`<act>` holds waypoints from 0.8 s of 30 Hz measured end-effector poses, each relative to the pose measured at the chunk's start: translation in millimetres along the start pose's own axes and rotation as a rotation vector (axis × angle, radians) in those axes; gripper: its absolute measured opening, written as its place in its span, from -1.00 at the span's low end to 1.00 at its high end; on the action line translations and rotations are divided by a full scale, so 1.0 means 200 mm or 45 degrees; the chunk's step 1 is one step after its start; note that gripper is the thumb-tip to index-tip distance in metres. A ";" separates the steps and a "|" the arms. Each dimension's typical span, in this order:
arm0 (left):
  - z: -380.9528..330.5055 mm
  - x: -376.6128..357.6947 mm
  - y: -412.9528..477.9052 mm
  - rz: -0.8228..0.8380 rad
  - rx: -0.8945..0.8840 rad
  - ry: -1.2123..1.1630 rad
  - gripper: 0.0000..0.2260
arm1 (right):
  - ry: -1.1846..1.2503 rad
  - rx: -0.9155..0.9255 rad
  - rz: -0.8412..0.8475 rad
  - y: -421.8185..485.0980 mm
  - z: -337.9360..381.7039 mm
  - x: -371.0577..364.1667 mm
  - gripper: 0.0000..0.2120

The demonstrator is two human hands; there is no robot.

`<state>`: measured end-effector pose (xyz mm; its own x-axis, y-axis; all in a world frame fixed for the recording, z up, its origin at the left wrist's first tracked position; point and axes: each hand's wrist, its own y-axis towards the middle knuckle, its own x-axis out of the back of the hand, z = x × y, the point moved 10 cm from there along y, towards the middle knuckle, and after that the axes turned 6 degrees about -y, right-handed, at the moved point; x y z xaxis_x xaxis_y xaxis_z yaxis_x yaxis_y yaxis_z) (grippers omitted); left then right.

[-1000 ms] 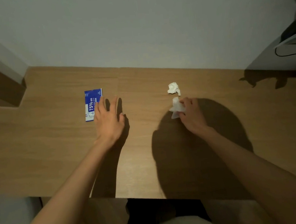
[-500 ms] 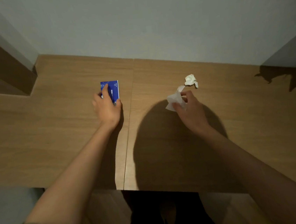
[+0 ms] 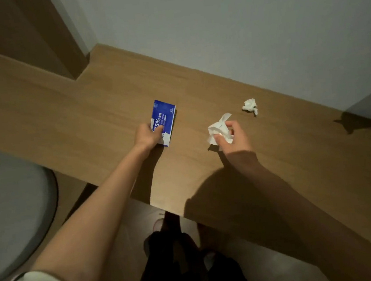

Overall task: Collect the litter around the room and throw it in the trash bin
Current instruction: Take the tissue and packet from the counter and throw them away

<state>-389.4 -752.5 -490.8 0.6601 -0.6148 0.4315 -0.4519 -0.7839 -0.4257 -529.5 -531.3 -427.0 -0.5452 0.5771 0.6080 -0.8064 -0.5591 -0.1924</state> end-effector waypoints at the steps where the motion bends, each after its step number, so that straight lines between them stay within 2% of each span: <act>1: 0.03 -0.02 -0.08 0.024 0.013 -0.057 -0.74 | -0.016 0.052 0.054 -0.03 0.01 -0.01 -0.73; 5: 0.11 -0.04 -0.50 0.010 0.005 -0.318 -0.76 | -0.023 0.219 0.276 -0.21 0.04 -0.04 -0.73; 12: 0.39 0.10 -1.20 -0.286 0.128 -0.410 -0.70 | -0.118 0.456 0.560 -0.65 0.10 -0.12 -0.77; 15: 0.57 0.16 -1.46 -0.414 0.168 -0.467 -0.77 | -0.173 0.520 0.653 -0.85 0.08 -0.20 -0.74; 20: 0.93 0.15 -1.75 -0.429 0.348 -0.632 -0.83 | -0.208 0.554 0.844 -1.17 -0.02 -0.37 -0.73; 24: 1.21 0.06 -1.87 -0.356 0.473 -0.723 -0.83 | -0.274 0.543 0.880 -1.33 -0.15 -0.47 -0.70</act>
<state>-66.3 -446.5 -519.4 0.9758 -0.1775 0.1277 -0.0543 -0.7624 -0.6449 -270.5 -418.0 -456.4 -0.7943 -0.0797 0.6023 -0.1278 -0.9472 -0.2940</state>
